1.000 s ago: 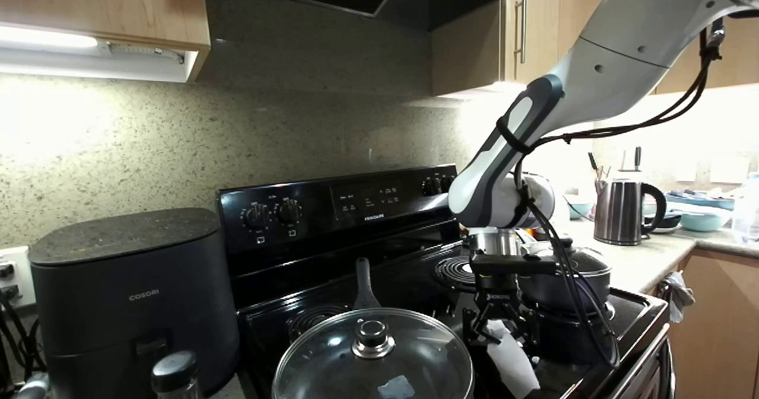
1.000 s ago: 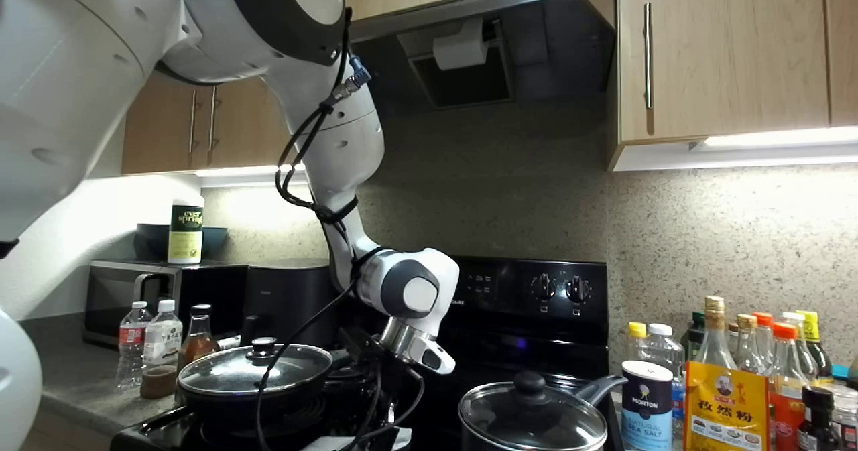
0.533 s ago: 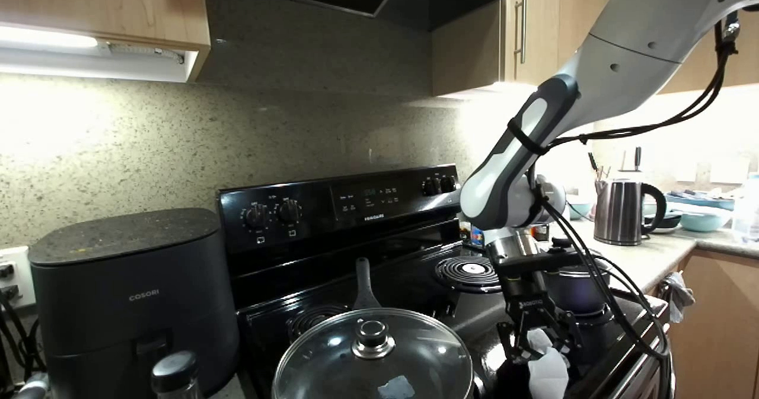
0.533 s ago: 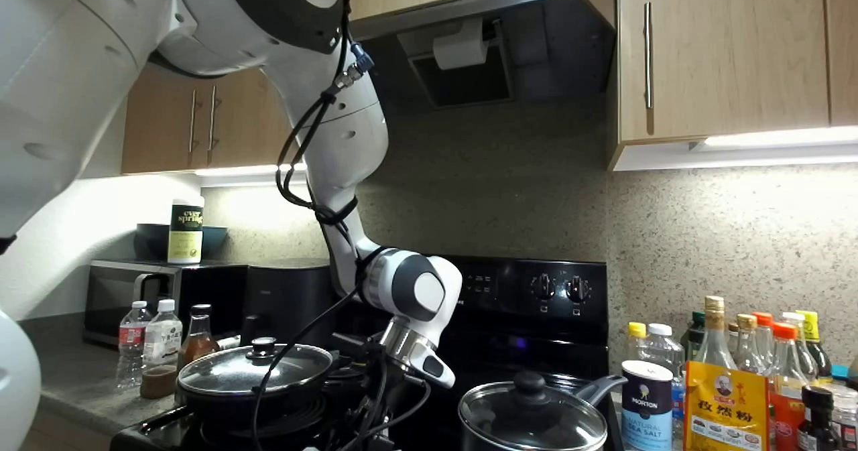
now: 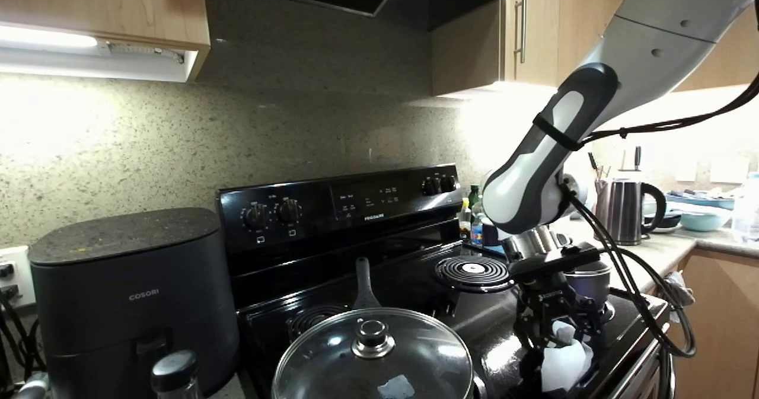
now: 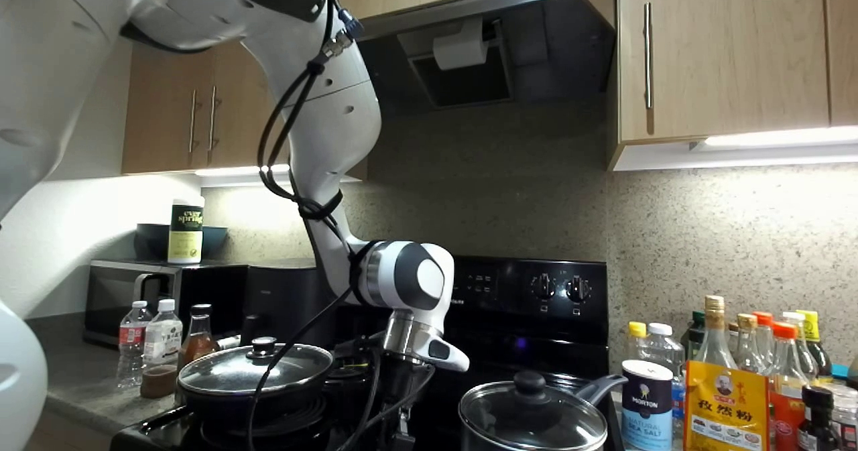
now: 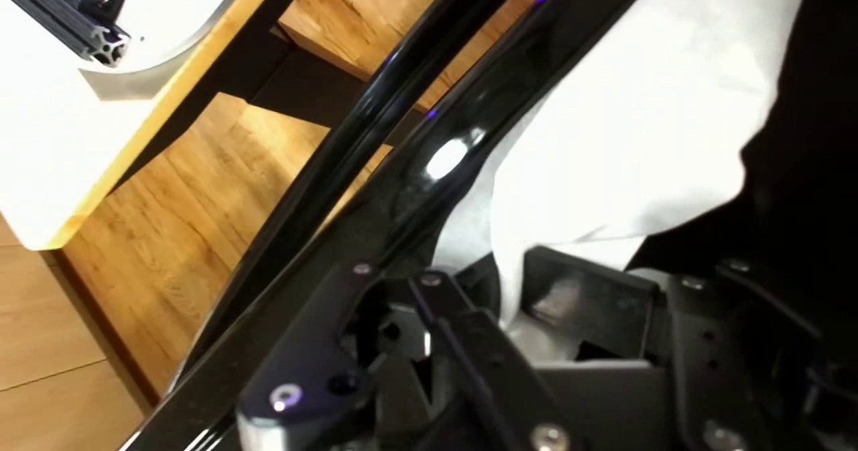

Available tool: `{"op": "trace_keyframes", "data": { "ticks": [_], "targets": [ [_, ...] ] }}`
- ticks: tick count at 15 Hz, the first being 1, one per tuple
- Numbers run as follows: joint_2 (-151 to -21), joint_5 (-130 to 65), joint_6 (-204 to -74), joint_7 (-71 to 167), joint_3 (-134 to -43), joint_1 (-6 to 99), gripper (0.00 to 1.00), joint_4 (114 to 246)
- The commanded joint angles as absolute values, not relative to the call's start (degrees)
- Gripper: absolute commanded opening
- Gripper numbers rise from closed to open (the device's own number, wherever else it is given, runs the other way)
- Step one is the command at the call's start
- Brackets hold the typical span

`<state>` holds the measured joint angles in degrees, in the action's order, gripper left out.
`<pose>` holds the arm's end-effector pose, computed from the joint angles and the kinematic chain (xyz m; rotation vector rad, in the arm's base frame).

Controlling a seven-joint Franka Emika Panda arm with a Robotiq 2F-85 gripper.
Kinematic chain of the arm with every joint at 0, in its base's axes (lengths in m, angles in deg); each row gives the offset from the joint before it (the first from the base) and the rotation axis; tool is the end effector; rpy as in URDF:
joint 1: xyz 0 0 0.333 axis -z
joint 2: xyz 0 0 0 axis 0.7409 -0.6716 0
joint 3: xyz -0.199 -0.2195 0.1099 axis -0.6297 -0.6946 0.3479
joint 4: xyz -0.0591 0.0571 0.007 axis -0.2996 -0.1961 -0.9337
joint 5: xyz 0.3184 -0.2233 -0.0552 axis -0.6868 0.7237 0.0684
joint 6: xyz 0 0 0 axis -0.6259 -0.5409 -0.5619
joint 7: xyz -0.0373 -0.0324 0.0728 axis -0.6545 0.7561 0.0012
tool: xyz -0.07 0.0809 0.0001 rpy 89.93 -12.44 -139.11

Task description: Use the napkin to wipe the stove

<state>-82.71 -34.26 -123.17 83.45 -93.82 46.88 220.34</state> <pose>0.4584 -0.0682 0.2154 2.6439 -1.1726 -0.6592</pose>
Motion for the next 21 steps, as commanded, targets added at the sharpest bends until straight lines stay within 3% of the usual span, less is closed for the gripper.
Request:
{"op": "trace_keyframes", "data": {
  "ticks": [1, 7, 21],
  "targets": [
    [-82.04, -26.67, -128.35, 93.96, -96.16, 47.52, 0.00, 226.12],
    [-80.02, -23.83, -126.65, 98.45, -95.70, 48.97, 0.00, 226.74],
    [-78.46, -52.52, -119.13, 63.46, -81.89, 45.06, 0.00, 220.46]
  ]
}}
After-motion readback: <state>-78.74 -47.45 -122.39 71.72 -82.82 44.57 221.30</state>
